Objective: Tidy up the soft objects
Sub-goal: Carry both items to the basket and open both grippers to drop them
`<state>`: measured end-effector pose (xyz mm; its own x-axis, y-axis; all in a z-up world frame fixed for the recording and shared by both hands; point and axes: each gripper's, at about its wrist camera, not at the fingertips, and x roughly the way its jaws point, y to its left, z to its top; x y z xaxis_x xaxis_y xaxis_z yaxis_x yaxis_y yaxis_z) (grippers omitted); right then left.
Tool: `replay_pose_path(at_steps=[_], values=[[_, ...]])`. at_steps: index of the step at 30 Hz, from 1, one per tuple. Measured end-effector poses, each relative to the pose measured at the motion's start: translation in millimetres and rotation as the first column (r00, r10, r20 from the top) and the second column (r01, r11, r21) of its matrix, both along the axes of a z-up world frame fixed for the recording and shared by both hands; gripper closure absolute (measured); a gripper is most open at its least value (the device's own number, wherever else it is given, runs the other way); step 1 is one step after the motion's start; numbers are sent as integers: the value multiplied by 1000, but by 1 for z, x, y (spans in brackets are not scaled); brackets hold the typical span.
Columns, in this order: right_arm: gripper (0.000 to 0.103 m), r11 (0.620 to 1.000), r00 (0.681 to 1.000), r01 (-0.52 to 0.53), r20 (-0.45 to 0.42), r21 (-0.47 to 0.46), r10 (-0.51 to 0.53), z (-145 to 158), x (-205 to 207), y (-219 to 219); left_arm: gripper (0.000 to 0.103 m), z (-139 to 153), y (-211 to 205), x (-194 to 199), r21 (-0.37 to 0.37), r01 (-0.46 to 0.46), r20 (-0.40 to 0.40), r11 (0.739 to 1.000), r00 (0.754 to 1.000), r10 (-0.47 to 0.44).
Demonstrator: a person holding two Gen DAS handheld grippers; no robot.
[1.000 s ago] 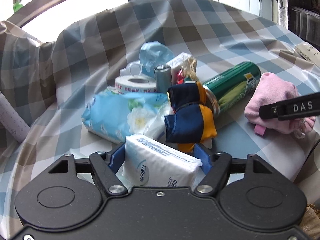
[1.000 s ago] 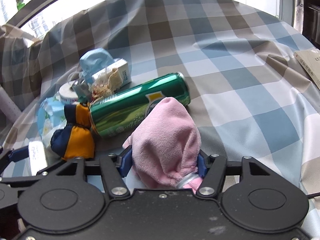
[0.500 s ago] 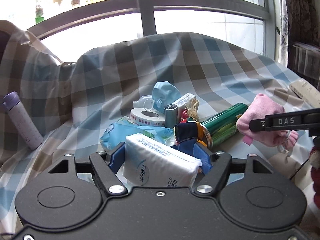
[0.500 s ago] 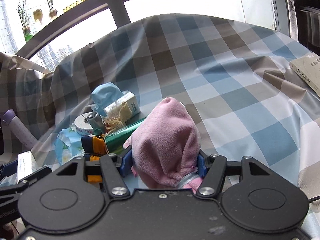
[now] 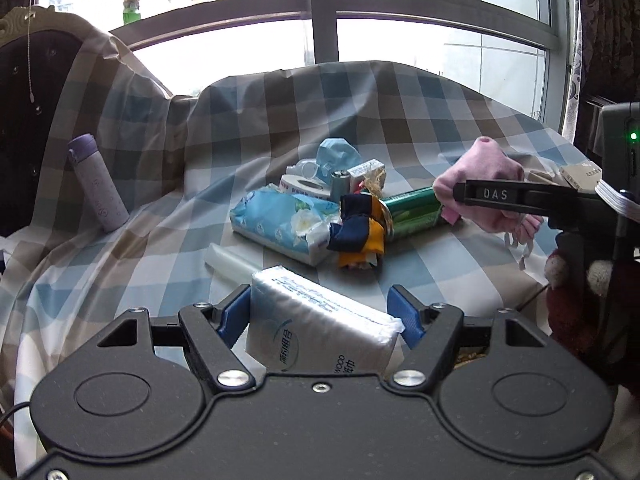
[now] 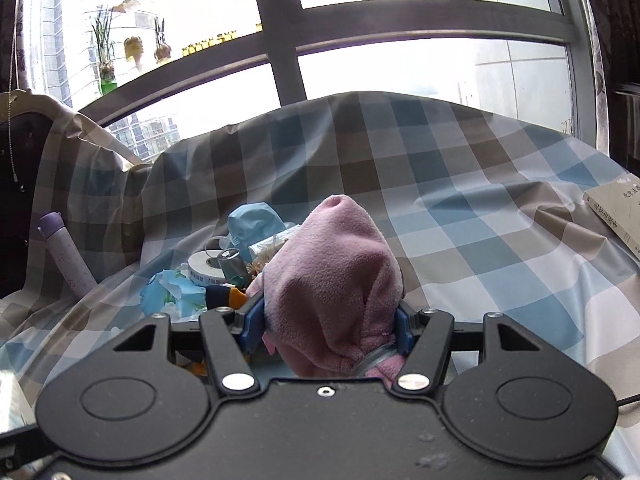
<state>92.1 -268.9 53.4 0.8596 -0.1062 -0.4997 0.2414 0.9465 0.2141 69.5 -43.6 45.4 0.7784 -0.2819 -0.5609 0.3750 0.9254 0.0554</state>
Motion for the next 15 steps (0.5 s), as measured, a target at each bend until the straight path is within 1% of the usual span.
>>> replay_pose_path(at_steps=[2, 4, 8, 11, 15], values=[[42, 1000, 1000, -8, 21, -9, 9, 2, -13, 2, 34, -3, 2, -9, -7, -6, -30, 1000, 1000, 6], [42, 1000, 1000, -8, 19, 5, 8, 1, -27, 3, 34, -8, 5, -15, -8, -11, -61, 1000, 998, 11], [42, 997, 1000, 2, -11, 80, -1, -6, -61, 1, 34, -18, 11, -25, 2, -45, -110, 999, 993, 45], [42, 992, 999, 11, -32, 123, -7, -11, -90, 3, 34, -25, 18, -29, -6, -70, -162, 998, 984, 68], [42, 985, 997, 0, -74, 171, 13, -19, -119, 9, 34, -32, 24, -37, -6, -96, -221, 995, 971, 92]])
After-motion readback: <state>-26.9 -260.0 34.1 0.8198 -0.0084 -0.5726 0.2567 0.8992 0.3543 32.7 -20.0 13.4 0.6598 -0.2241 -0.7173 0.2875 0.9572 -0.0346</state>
